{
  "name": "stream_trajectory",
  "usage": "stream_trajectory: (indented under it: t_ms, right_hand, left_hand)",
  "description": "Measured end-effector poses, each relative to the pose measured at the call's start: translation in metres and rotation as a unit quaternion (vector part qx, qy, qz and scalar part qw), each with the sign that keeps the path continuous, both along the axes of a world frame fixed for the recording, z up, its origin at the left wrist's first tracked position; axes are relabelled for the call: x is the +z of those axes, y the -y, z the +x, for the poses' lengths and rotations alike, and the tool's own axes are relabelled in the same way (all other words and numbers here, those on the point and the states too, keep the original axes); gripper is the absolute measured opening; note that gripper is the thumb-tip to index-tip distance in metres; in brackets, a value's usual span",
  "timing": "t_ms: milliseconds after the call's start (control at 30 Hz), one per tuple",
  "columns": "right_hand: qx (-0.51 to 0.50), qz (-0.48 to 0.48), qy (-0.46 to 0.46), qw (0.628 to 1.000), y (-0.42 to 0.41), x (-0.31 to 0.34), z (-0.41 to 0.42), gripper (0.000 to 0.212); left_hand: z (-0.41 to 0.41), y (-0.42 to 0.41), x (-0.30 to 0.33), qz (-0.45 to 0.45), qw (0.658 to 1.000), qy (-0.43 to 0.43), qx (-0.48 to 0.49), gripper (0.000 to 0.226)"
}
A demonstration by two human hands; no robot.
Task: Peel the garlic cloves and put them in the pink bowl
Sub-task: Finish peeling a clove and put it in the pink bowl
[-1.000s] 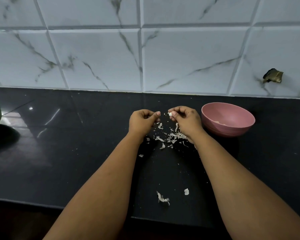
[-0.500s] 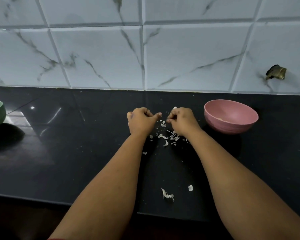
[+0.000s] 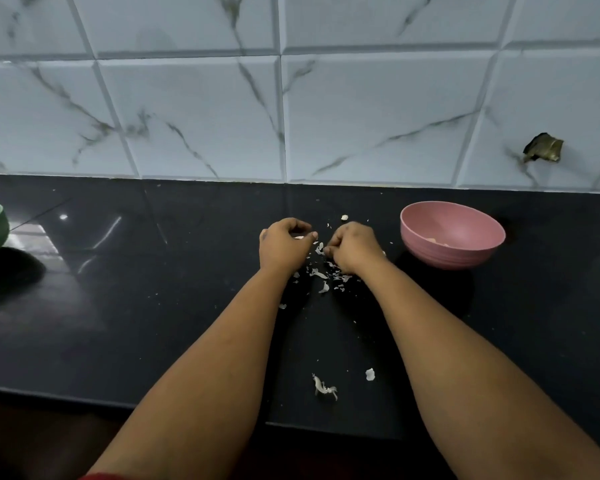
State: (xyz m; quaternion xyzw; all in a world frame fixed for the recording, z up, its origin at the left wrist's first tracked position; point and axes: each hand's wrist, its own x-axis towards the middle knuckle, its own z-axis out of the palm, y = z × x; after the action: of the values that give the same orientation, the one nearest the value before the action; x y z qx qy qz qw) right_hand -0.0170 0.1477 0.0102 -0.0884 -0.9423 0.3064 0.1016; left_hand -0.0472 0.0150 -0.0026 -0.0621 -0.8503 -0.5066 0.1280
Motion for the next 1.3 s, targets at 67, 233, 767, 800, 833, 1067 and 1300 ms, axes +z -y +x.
stream_trajectory:
  t_ms: [67,233,767,800,833,1067,1300]
  right_hand:
    - [0.010,-0.015,-0.031,0.999,0.003,-0.005,0.002,0.007]
    - [0.020,-0.151,-0.150,0.977,-0.008,-0.008,0.005,0.012]
    - [0.031,-0.362,-0.178,0.914,-0.011,-0.004,0.003,0.012]
    - [0.030,-0.354,-0.184,0.917,-0.011,-0.004,0.001,0.013]
    - [0.035,-0.339,-0.188,0.921,-0.012,-0.005,0.000,0.016]
    - [0.035,-0.333,-0.206,0.919,-0.013,-0.001,-0.001,0.010]
    - [0.013,-0.349,-0.208,0.914,-0.013,-0.002,-0.005,0.013]
  left_hand:
    - [0.001,0.000,0.000,0.009,1.000,0.009,-0.022,0.020]
    - [0.002,-0.003,0.003,0.002,1.000,0.008,0.021,0.036]
    - [0.002,-0.013,0.001,0.188,0.974,0.027,-0.126,0.011]
    - [0.001,-0.014,0.001,0.189,0.973,0.027,-0.127,0.012]
    - [0.001,-0.014,0.001,0.187,0.974,0.026,-0.128,0.013]
    - [-0.002,-0.016,-0.001,0.224,0.964,0.037,-0.137,0.007]
    - [0.003,-0.018,0.002,0.325,0.916,0.104,-0.212,0.021]
